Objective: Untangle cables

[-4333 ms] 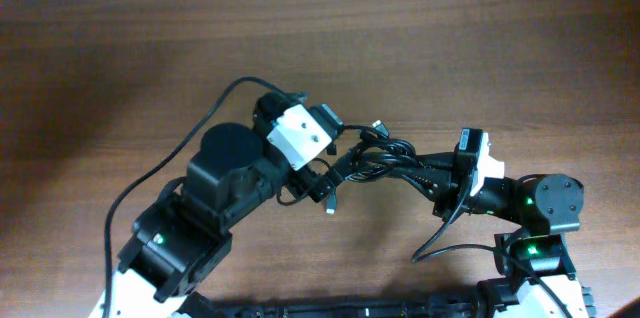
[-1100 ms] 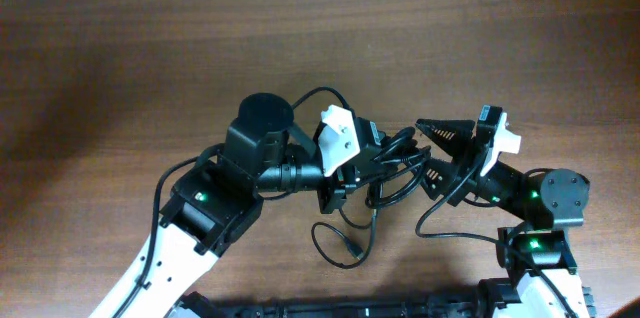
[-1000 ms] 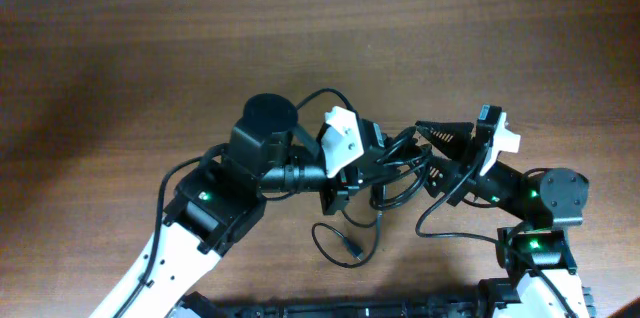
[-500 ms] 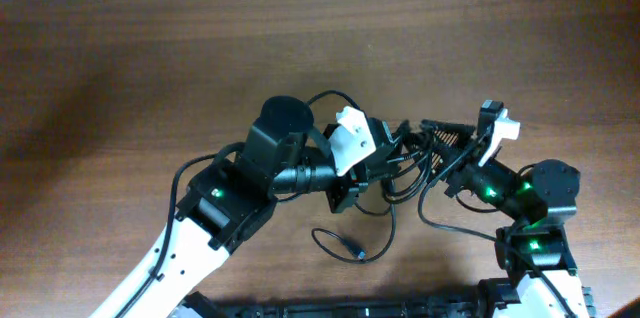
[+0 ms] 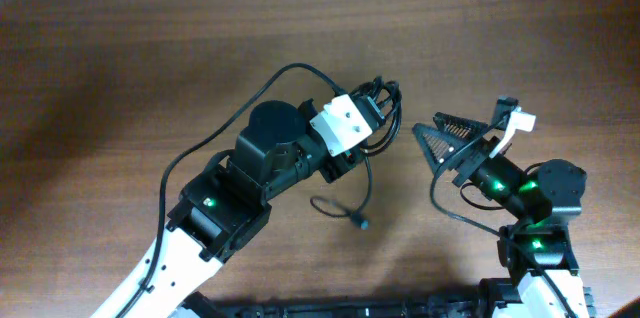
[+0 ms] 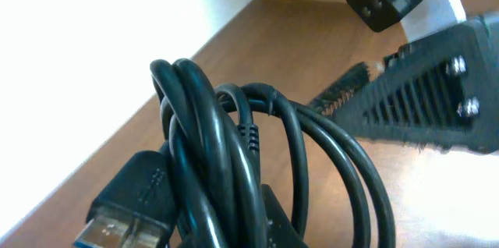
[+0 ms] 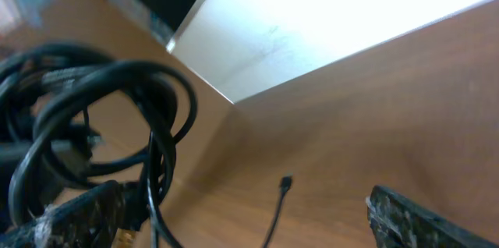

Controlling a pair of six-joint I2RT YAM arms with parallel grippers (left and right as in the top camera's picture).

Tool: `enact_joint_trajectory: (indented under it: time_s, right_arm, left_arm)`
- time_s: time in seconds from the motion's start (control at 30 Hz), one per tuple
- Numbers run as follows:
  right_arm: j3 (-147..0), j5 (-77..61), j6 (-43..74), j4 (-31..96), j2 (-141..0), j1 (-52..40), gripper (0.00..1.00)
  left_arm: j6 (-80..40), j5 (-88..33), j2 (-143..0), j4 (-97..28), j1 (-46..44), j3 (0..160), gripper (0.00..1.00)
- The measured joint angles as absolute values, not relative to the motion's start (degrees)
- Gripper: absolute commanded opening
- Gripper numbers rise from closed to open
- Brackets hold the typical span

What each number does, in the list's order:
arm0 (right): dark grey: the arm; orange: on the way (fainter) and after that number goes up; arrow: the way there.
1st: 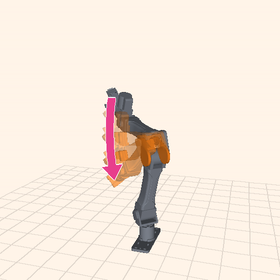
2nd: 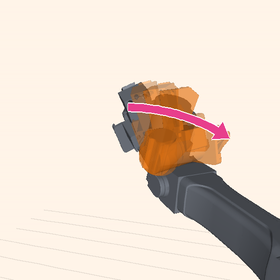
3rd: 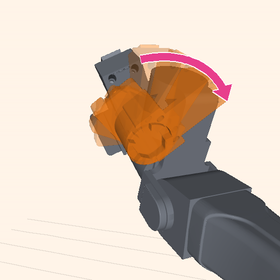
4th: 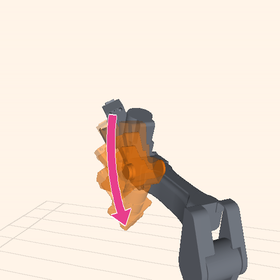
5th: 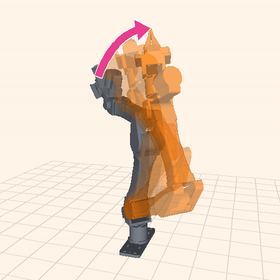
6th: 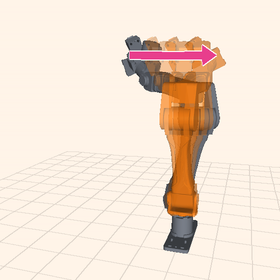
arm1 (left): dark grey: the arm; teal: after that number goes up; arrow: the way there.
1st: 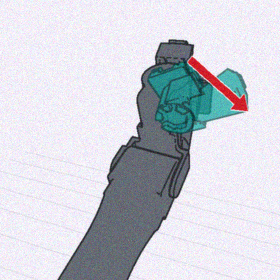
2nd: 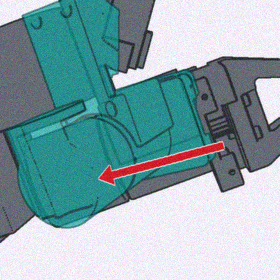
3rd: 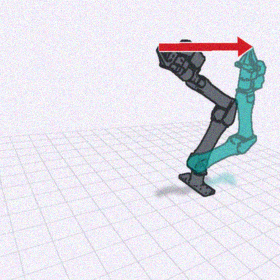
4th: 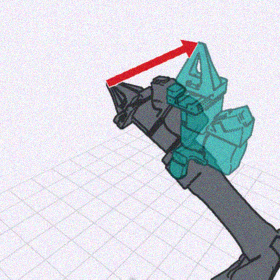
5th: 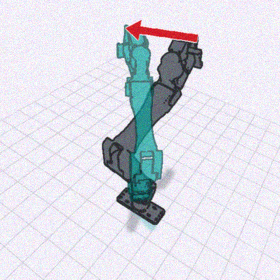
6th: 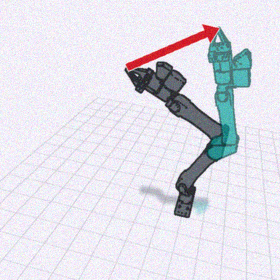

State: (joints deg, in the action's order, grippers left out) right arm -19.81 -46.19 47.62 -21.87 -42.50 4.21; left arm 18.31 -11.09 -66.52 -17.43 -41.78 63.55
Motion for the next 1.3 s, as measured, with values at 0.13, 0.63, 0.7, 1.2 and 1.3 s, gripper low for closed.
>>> enact_joint_trajectory:
  time_s: [0.13, 0.63, 0.7, 1.2, 1.3]
  right_arm:
    - [-19.81, -45.93, 59.9, -21.87, -42.52, 5.32, 0.99]
    - [-19.84, -52.25, 76.73, -35.68, -42.65, 5.5, 0.84]
    - [-19.84, -52.82, 77.1, -35.7, -42.65, 5.5, 0.8]
    - [-19.88, -53.98, 77.58, -36.95, -42.65, 5.61, 0.39]
    - [-19.86, -53.89, 76.25, -36.77, -42.76, 5.67, 0.66]
  left_arm:
    - [25.47, -10.52, -66.52, -17.37, -41.78, 63.55, 0.0]
    - [44.77, -23.81, -66.52, -17.26, -41.78, 63.53, 0.0]
    - [45.23, -25.04, -66.52, -17.28, -41.78, 63.53, 0.0]
    - [45.65, -27.9, -66.52, -10.28, -41.78, 63.53, 0.0]
    - [45.63, -27.9, -66.52, -9.89, -41.78, 63.53, 0.0]
